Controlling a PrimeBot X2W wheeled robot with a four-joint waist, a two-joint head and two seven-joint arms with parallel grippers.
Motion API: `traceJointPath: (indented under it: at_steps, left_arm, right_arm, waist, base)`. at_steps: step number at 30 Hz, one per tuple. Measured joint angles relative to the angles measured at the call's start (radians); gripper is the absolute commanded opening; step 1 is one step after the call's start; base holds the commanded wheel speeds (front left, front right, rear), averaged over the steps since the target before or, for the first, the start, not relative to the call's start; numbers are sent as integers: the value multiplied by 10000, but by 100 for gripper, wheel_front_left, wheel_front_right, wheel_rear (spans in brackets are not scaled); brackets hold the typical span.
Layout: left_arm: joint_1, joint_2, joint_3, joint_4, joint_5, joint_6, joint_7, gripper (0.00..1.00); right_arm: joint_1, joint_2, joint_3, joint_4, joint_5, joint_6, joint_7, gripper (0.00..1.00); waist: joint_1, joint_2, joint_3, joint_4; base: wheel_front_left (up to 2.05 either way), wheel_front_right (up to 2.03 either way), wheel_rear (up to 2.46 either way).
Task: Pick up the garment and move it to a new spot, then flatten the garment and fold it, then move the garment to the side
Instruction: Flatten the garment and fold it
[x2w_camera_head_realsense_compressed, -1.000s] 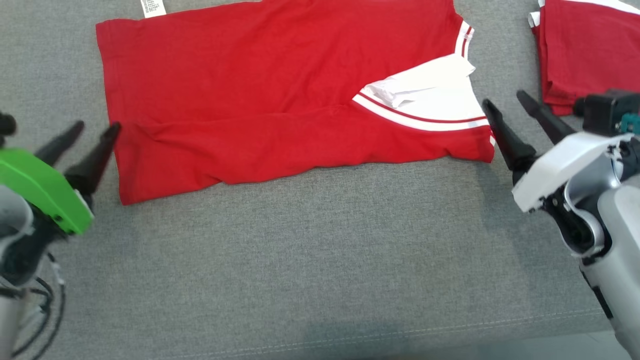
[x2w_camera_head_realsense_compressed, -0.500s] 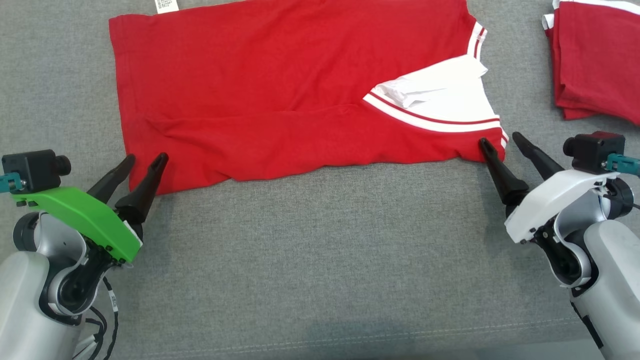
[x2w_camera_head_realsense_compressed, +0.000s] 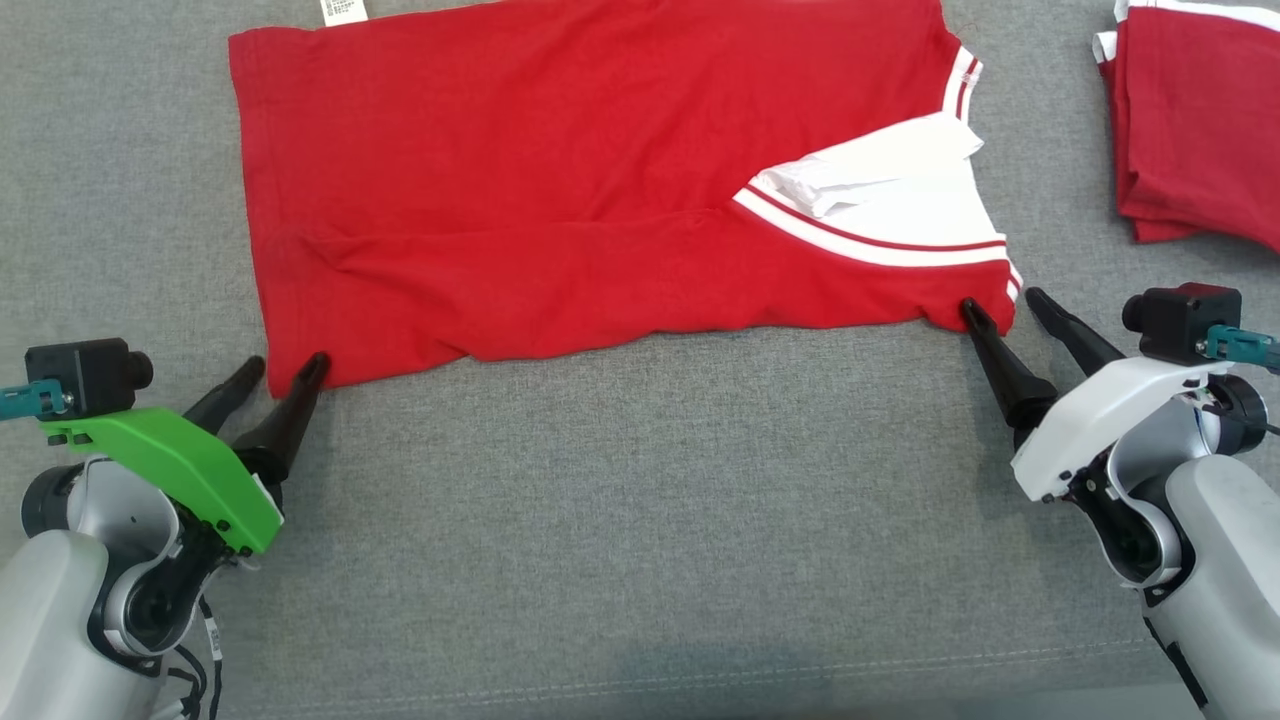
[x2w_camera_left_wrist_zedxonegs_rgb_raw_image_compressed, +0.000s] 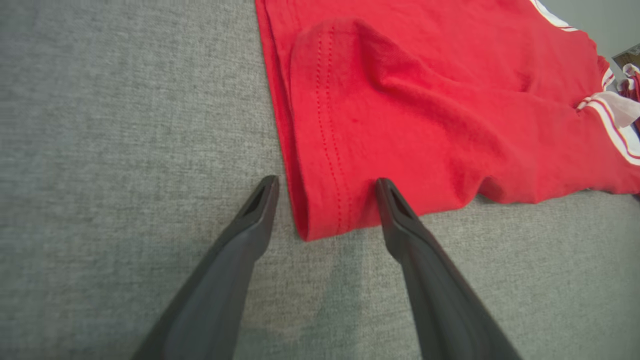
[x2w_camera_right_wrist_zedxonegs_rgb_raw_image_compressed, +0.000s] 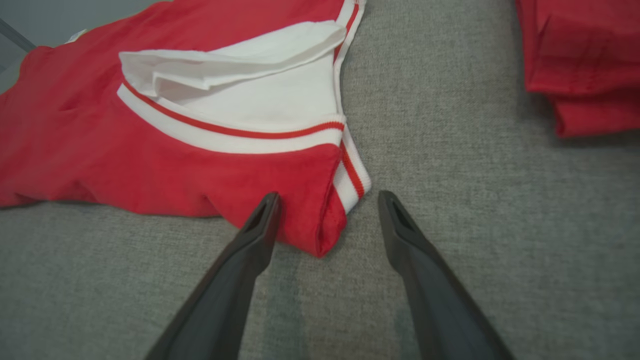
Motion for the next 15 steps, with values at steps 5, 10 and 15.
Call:
traceJointPath:
  at_steps: [5,10,15]
  left_arm:
    - [0,86,2,121,96,71,-2,100]
    - [-2,65,-42,217,100,73,-2,100]
    - [-22,-10,-125,274,100,71,-2,100]
  right_arm:
    - [45,12,31,35,-17,0,-2,100]
    - [73,105,111,73,-15,10,0,100]
    - [38,184,169,98,12,79,0,54]
  waist:
    - [0,0,1,-34]
    - [0,0,9,-37]
    - [0,0,16,-27]
  base:
    - [0,0,0]
    - [0,0,0]
    - [0,0,0]
